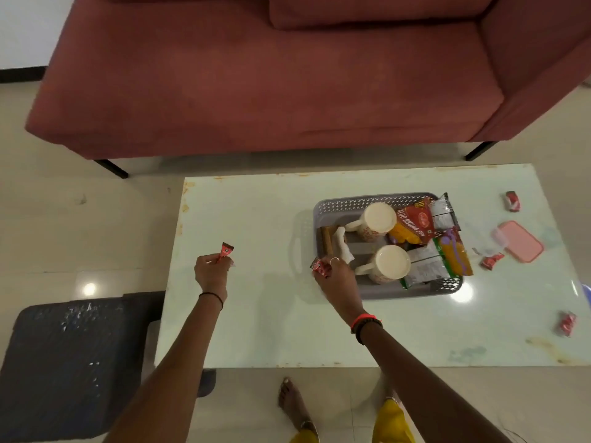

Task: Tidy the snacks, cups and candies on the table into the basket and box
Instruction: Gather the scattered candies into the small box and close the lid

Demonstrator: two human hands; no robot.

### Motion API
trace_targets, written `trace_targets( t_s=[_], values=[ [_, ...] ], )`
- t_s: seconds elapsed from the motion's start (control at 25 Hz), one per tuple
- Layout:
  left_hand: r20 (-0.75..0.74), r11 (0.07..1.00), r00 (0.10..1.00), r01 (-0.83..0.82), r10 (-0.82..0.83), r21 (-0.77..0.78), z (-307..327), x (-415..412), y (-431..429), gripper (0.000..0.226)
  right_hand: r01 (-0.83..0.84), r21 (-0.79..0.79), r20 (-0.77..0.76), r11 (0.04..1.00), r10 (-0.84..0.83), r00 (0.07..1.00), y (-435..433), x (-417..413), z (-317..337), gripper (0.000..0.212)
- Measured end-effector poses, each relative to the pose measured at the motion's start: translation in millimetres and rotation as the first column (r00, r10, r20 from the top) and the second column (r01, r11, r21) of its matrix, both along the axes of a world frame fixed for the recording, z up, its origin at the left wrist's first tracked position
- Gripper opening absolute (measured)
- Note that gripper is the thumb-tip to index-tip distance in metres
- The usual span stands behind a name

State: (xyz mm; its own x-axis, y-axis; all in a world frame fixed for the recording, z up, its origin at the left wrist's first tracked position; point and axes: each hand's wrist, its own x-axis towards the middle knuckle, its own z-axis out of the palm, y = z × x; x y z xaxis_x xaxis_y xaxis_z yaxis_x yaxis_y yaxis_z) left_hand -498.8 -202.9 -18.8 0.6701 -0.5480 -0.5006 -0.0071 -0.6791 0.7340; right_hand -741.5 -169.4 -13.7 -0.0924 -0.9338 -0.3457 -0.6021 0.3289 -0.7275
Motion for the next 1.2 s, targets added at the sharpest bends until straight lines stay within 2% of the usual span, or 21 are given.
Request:
trace_targets(
  t_s=[0.08,0.16,0.28,0.44,0.52,0.64,0.72,0.84,0.92,1.08,1.16,1.2],
  values=[
    [-0.129,0.998,0.992,-0.023,0.015,-0.058,17,-44,-9,0.023,0.074,-0.006,0.016,0.997,-0.074,0.997,-5,-36,12,0.017],
    [-0.216,0.992,0.976,0.009,-0.036,-0.125,33,-92,-20,0.008,0.149,-0.001,0.012,0.989,-0.149,0.989,-11,-77,22,0.02],
    [-0.3,0.984,0.948,0.061,-0.109,-0.168,55,-175,-35,0.016,0.293,-0.013,0.031,0.956,-0.293,0.956,-16,-152,33,0.021],
    [-0.393,0.974,0.897,0.145,-0.204,-0.174,74,-295,-50,0.021,0.518,0.048,0.073,0.854,-0.52,0.851,-14,-260,37,0.012],
    [-0.38,0.947,0.869,0.266,-0.317,-0.18,77,-345,-52,0.016,0.586,0.105,0.095,0.804,-0.595,0.798,-13,-304,33,0.012],
    [-0.373,0.906,0.826,0.374,-0.423,-0.198,74,-413,-57,0.014,0.581,0.161,0.023,0.798,-0.591,0.806,-19,-358,18,0.017],
    [-0.381,0.901,0.816,0.392,-0.434,-0.186,67,-447,-62,0.01,0.566,0.196,0.034,0.801,-0.582,0.812,-30,-379,5,0.019],
    [-0.498,0.961,0.824,0.258,-0.272,-0.098,47,-490,-71,0.018,0.523,0.216,0.038,0.825,-0.542,0.839,-50,-396,-13,0.022],
    [-0.537,0.97,0.813,0.236,-0.225,-0.049,29,-511,-76,0.026,0.479,0.205,0.021,0.853,-0.494,0.869,-61,-402,-24,0.026],
    [-0.505,0.959,0.823,0.282,-0.262,-0.037,3,-535,-86,0.02,0.418,0.188,0.032,0.889,-0.431,0.902,-73,-413,-40,0.034],
    [-0.429,0.946,0.849,0.319,-0.309,-0.05,-7,-547,-90,0.01,0.437,0.192,0.015,0.879,-0.448,0.894,-72,-424,-45,0.032],
    [-0.359,0.93,0.862,0.365,-0.358,-0.05,-9,-553,-92,0.015,0.458,0.199,0.012,0.866,-0.47,0.883,-71,-430,-47,0.031]
  ],
)
